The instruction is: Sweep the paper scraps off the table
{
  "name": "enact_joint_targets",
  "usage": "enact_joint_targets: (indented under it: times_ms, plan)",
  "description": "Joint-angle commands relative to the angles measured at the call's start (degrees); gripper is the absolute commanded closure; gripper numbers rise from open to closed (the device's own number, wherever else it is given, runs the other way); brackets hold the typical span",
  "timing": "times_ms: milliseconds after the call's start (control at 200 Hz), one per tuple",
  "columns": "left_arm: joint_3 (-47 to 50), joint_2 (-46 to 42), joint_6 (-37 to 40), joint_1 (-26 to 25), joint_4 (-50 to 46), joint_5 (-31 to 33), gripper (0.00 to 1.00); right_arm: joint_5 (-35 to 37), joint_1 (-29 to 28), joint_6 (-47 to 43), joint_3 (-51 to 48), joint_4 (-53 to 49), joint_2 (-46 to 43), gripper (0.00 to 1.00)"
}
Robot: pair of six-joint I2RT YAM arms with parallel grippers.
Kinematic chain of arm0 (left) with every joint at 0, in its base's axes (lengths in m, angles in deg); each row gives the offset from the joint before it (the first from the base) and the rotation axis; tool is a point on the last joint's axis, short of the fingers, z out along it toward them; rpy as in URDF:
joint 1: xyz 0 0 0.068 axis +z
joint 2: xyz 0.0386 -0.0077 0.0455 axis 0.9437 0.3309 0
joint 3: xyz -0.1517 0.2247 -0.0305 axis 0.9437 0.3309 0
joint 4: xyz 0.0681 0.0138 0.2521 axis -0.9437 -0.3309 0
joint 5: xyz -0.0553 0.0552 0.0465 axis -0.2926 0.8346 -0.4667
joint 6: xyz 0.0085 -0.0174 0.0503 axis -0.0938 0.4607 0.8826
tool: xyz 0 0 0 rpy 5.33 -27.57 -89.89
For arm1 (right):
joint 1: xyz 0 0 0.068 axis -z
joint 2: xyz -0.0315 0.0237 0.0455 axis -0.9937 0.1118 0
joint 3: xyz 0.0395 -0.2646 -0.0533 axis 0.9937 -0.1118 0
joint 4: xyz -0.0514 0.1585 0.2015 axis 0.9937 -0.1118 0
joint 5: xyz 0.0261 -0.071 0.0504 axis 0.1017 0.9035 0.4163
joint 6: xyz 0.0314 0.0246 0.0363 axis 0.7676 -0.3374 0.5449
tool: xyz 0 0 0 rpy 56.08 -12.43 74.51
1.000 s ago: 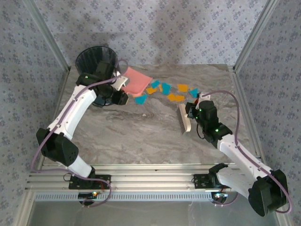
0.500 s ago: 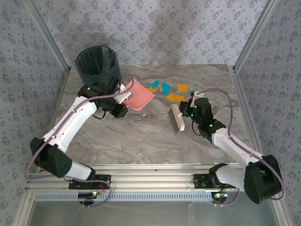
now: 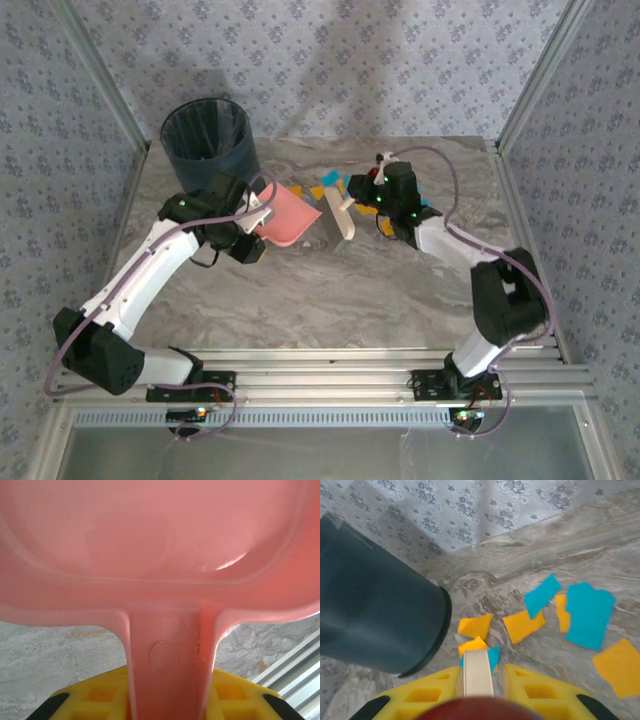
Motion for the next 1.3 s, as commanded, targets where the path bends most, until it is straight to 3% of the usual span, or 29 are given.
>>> enact_joint_targets:
  times_ms: [0, 310, 770, 1104, 1299]
  plan:
    - [2.5, -1.9, 0.3, 0.1, 2.9, -0.8, 1.00, -4.1, 0.2, 5.4, 8.4, 2.7, 5.7, 1.00]
    - [7.1, -3.6, -0.4, 0.2, 8.1, -1.3, 1.00, -9.0, 0.6, 14.5, 26.0, 3.7, 22.9, 1.00]
    - [9.6, -4.5, 0.2, 0.4, 10.3, -2.2, 1.00, -6.7, 0.3, 20.2, 41.2, -3.3, 36.1, 1.00]
    - [10.6, -5.0, 0.0, 0.5, 11.0, -2.6, 1.00, -3.3, 0.4, 17.9, 43.4, -8.7, 38.2, 1.00]
    - [11.1, -5.1, -0.3, 0.6, 11.2, -2.6, 1.00, -3.0, 1.2, 15.8, 39.6, -10.2, 36.5, 1.00]
